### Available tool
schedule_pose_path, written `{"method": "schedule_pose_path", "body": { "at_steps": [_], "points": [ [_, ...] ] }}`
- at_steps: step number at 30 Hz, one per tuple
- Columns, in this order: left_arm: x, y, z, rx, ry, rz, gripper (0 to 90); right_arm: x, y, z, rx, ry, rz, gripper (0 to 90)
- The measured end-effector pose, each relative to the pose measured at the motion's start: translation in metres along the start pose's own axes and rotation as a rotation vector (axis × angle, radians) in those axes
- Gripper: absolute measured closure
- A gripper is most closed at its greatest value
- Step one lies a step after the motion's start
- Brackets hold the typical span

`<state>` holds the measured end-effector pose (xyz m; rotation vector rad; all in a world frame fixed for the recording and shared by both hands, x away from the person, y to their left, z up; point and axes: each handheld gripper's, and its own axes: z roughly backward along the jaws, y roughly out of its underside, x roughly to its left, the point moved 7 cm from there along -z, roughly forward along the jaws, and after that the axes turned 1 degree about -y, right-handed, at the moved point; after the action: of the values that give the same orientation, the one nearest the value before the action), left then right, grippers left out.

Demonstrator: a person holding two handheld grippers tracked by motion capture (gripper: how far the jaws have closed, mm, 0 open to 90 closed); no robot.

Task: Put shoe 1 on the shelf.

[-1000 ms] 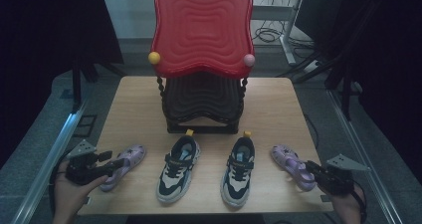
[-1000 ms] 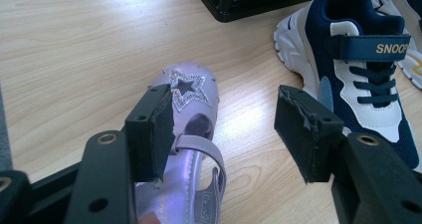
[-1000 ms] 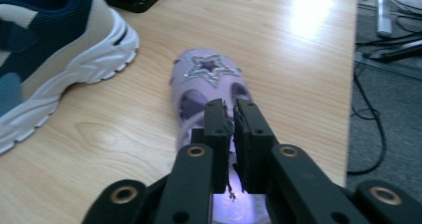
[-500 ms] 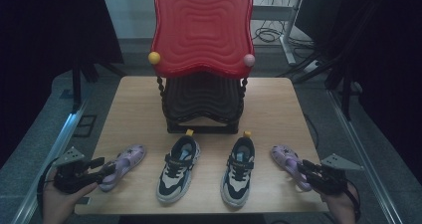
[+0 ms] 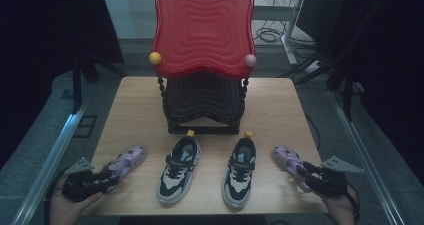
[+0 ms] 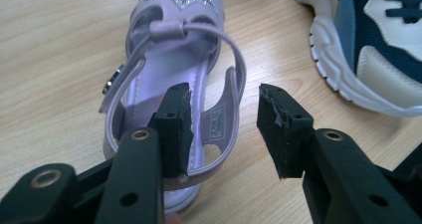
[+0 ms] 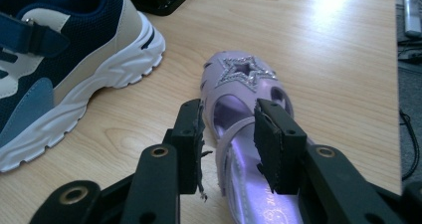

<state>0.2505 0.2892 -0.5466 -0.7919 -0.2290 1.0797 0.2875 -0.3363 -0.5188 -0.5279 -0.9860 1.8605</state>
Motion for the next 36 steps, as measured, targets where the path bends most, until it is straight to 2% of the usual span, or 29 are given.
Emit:
{"method": "schedule_pose_path", "body": {
  "at_steps": [9, 12, 16, 17, 24, 27, 36],
  "points": [
    [-0.007, -0.006, -0.011, 0.002, 0.017, -0.031, 64.6, -0.001, 0.001, -0.002, 0.002, -0.007, -0.011, 63.5],
    [-0.009, -0.007, -0.017, 0.019, 0.018, -0.044, 71.2, -0.002, 0.002, -0.002, 0.007, -0.011, -0.01, 63.5],
    [-0.008, -0.007, -0.018, 0.023, 0.018, -0.046, 77.1, -0.001, 0.002, 0.001, 0.014, -0.037, -0.01, 60.6],
    [-0.006, -0.006, -0.018, 0.025, 0.017, -0.04, 77.8, 0.001, 0.004, 0.004, 0.025, -0.074, -0.003, 58.3],
    [-0.004, -0.005, -0.017, 0.028, 0.022, -0.035, 79.9, -0.003, 0.007, 0.004, 0.036, -0.061, -0.019, 59.5],
    [-0.003, -0.005, -0.017, 0.031, 0.03, -0.034, 80.9, -0.001, 0.011, 0.003, 0.081, -0.09, -0.008, 61.5],
    [-0.003, -0.005, -0.018, 0.035, 0.039, -0.028, 79.8, -0.004, 0.017, -0.001, 0.113, -0.111, -0.027, 69.6]
  ]
}}
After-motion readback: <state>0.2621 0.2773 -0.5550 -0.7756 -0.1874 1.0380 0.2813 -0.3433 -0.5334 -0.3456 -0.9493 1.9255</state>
